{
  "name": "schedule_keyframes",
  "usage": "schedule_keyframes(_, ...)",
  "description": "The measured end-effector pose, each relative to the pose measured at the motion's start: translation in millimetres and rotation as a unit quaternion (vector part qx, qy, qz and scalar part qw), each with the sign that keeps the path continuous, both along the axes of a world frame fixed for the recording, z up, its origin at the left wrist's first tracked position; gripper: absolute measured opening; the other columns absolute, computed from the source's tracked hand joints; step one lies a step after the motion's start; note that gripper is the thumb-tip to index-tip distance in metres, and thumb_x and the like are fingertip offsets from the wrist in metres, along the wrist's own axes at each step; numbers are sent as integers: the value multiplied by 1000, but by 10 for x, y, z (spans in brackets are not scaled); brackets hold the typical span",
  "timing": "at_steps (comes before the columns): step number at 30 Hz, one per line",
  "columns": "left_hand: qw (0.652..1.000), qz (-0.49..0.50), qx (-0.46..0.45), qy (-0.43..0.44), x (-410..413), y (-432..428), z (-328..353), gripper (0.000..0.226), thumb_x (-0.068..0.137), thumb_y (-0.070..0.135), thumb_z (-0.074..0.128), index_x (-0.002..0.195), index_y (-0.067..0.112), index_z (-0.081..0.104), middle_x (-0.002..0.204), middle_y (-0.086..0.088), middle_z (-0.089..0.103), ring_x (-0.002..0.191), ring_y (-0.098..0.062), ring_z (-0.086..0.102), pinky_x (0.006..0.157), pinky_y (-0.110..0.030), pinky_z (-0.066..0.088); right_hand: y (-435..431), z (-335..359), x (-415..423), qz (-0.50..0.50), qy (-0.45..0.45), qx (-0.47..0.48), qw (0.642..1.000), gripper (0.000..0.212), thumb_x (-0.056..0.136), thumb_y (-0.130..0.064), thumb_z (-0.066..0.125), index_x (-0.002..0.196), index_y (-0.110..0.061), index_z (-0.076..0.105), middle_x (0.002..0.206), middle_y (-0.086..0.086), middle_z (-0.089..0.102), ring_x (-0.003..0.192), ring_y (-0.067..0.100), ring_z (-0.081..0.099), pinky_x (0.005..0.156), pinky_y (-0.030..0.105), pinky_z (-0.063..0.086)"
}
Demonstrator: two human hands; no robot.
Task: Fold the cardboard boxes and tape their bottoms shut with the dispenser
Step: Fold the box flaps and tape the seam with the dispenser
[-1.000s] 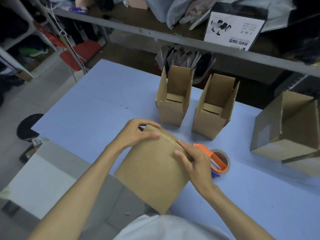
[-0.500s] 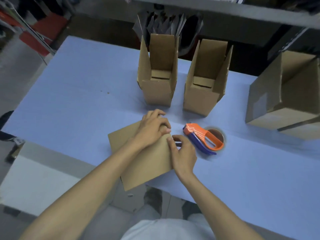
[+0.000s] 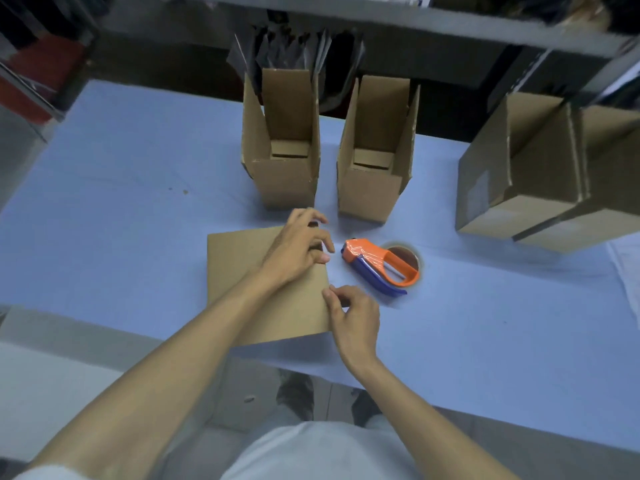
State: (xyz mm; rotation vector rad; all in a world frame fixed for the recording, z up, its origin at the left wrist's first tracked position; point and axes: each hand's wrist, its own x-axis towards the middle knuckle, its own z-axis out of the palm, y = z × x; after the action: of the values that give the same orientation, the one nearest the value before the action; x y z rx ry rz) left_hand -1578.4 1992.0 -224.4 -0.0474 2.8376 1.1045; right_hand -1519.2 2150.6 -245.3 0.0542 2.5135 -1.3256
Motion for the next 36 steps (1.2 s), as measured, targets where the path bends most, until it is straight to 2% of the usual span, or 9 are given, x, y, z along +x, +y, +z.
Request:
schedule_keyframes(4,971,209,-110,-36,398,217,-61,84,78,39,70,148,17,29,152,-14,23,140,-30,16,114,-37,15,174,40,-59,-7,37,-36,999,13,91,-15,61,102,-11,68,104,3,64,94,15,59,85,36,50)
schedule_keyframes(7,952,234,-151,-124,638,353,-192,107,77,62,60,153,14,3,161,-11,-3,148,-28,-6,118,-42,-2,299,-37,-334,-33,75,68,994,49,84,-2,64,129,-1,45,129,16,41,119,26,40,97,23,35)
schedule_keyframes(10,961,190,-171,-106,652,281,-272,109,77,62,58,154,17,-5,161,-6,-11,148,-25,-14,116,-40,-12,303,-183,-594,2,37,188,981,56,80,-5,66,129,2,39,131,21,37,124,35,34,95,33,38)
schedule_keyframes(16,971,99,-198,-88,552,-3,-252,104,76,60,54,154,20,-1,162,-2,-10,148,-20,-15,114,-34,-17,303,-416,-788,80,23,334,939,41,85,-10,60,121,1,45,117,19,58,103,38,56,76,41,45)
schedule_keyframes(19,986,140,-68,-56,540,39,-86,86,87,40,62,153,15,13,161,-3,7,149,-19,-2,118,-30,-5,408,-378,-717,62,62,255,963,40,81,-2,57,120,-1,46,114,18,59,97,38,57,75,41,47)
schedule_keyframes(22,988,131,73,15,511,169,239,59,95,15,55,148,12,31,155,-1,28,145,-14,21,118,-26,14,611,-167,-589,66,153,156,974,36,77,5,59,110,-4,47,103,9,55,81,24,49,61,20,42)
schedule_keyframes(27,995,-13,84,49,512,397,630,41,96,7,51,136,18,51,144,8,45,128,8,30,107,-3,15,811,321,-439,127,284,140,940,27,73,3,75,80,-2,49,73,10,51,62,25,42,48,37,39)
schedule_keyframes(32,990,9,124,60,519,371,781,22,91,11,60,112,16,64,108,7,61,104,0,54,88,-13,41,970,567,-489,158,309,127,929,29,71,5,78,76,0,50,70,10,51,60,27,44,46,38,40)
schedule_keyframes(36,990,21,119,69,505,367,832,13,88,13,66,101,15,66,100,7,61,98,-2,54,81,-12,40,1078,610,-554,209,329,107,915,27,71,4,77,77,-1,50,71,4,50,59,24,44,48,34,39)
